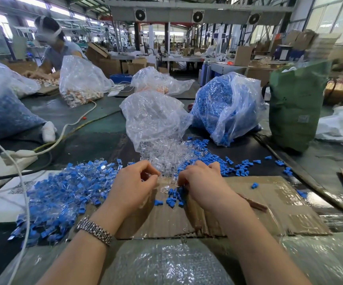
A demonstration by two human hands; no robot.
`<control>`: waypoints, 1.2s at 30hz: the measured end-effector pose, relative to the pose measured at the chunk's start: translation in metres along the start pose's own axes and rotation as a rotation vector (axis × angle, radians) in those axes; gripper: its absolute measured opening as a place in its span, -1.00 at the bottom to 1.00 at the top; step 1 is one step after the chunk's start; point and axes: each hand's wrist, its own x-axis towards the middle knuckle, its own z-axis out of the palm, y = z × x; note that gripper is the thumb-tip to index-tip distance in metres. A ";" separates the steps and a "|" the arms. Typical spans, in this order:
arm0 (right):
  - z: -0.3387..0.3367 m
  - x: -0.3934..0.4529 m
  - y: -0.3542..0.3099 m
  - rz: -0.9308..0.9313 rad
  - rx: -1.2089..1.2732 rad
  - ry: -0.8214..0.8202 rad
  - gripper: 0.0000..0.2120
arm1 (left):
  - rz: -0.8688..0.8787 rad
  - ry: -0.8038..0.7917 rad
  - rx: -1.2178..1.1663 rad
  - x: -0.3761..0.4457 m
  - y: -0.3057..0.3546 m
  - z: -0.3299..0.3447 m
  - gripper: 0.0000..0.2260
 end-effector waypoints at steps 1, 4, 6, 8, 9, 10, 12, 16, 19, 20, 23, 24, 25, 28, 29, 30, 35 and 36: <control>0.001 0.000 0.001 -0.002 0.013 0.010 -0.72 | -0.035 -0.014 -0.095 0.001 0.000 -0.001 -0.92; 0.005 0.001 0.002 0.009 0.063 0.040 -0.83 | -0.195 -0.091 -0.408 0.003 -0.001 -0.008 -0.94; 0.008 0.000 0.002 0.023 0.118 0.079 -0.90 | -0.322 -0.149 -0.679 0.003 0.000 -0.011 -0.88; 0.008 -0.001 0.003 0.049 0.200 0.120 -0.93 | -0.400 -0.171 -0.910 0.003 0.001 -0.013 -0.81; 0.008 -0.003 0.004 0.051 0.231 0.137 -0.93 | -0.413 -0.175 -0.985 0.003 0.002 -0.013 -0.79; 0.007 -0.004 0.005 0.046 0.271 0.153 -0.94 | -0.419 -0.178 -1.038 0.003 0.003 -0.012 -0.78; 0.007 -0.008 0.007 0.020 0.454 0.213 -0.98 | -0.431 -0.172 -1.084 0.003 0.005 -0.012 -0.73; 0.003 -0.013 0.006 0.005 0.844 0.402 -0.91 | -0.429 -0.171 -1.060 0.002 0.005 -0.013 -0.70; 0.003 -0.014 0.004 -0.030 0.899 0.475 -0.91 | -0.394 -0.188 -1.027 0.001 0.006 -0.012 -0.71; 0.003 -0.014 0.003 -0.047 0.893 0.485 -0.92 | -0.386 -0.188 -1.027 0.001 0.007 -0.011 -0.71; 0.005 -0.013 0.001 -0.106 0.843 0.501 -0.96 | -0.378 -0.192 -1.047 0.000 0.009 -0.011 -0.76; 0.005 -0.013 0.000 -0.126 0.815 0.508 -0.96 | -0.376 -0.203 -1.048 0.000 0.009 -0.011 -0.77; 0.006 -0.012 0.000 -0.145 0.787 0.515 -0.97 | -0.369 -0.216 -1.044 0.000 0.008 -0.011 -0.79; 0.008 -0.010 -0.002 -0.180 0.715 0.502 -0.97 | -0.352 -0.237 -1.032 0.000 0.008 -0.009 -0.80; 0.009 -0.010 -0.002 -0.188 0.701 0.502 -0.97 | -0.348 -0.238 -1.035 0.000 0.008 -0.008 -0.81; 0.010 -0.010 -0.003 -0.195 0.696 0.508 -0.96 | -0.342 -0.238 -1.039 0.000 0.009 -0.007 -0.82; 0.010 -0.011 -0.003 -0.205 0.700 0.515 -0.95 | -0.304 -0.258 -1.045 0.001 0.007 -0.006 -0.80; 0.010 -0.011 -0.003 -0.203 0.700 0.507 -0.94 | -0.297 -0.269 -1.038 0.001 0.006 -0.006 -0.80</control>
